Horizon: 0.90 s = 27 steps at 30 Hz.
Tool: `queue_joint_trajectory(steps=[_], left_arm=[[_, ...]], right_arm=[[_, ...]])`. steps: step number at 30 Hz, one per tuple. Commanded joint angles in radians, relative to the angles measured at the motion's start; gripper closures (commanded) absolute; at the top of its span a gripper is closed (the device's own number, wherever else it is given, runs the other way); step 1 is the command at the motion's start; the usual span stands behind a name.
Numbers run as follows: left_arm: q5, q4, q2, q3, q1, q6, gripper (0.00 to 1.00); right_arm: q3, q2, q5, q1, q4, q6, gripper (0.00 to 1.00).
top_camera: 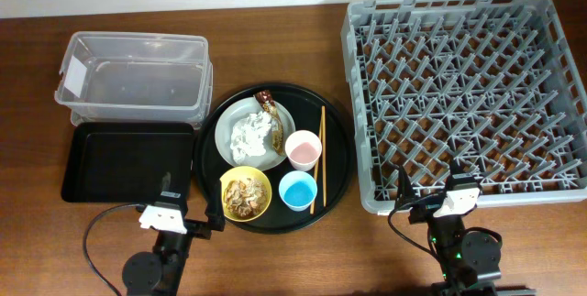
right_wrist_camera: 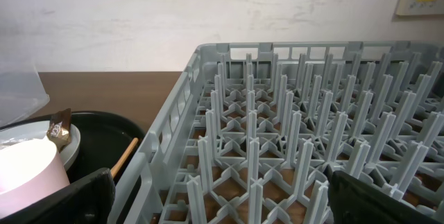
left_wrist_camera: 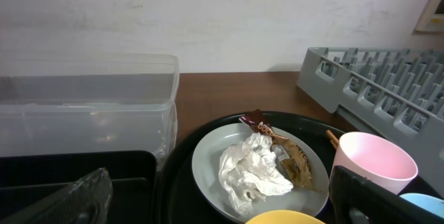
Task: Sort waste into correct bins and load items into the dishwasher rack
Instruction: 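Raise both grippers from rest toward the round black tray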
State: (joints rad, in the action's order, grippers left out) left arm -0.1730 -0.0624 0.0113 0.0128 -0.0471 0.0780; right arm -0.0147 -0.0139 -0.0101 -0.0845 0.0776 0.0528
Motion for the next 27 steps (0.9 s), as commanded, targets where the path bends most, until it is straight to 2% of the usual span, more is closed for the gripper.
queue_joint_trajectory(steps=[1,21,23,25,27], left_arm=[[-0.007,-0.003,0.002,-0.003,0.003,-0.008,0.01],[-0.013,-0.003,0.002,-0.003,0.002,-0.008,0.01],[-0.029,-0.002,0.002,-0.003,0.002,-0.003,0.01],[-0.141,0.001,0.003,-0.003,0.002,0.058,0.00],[-0.185,0.016,0.010,-0.003,0.002,0.064,0.01]], right_arm=[[0.009,0.008,-0.008,0.006,-0.003,0.006,0.01],[0.009,0.008,-0.009,0.006,-0.003,0.006,0.01],[0.009,0.008,-0.010,0.006,-0.063,0.008,0.01],[0.009,0.008,-0.171,0.006,-0.060,0.087,0.01],[0.009,0.008,-0.358,0.006,-0.054,0.130,0.01]])
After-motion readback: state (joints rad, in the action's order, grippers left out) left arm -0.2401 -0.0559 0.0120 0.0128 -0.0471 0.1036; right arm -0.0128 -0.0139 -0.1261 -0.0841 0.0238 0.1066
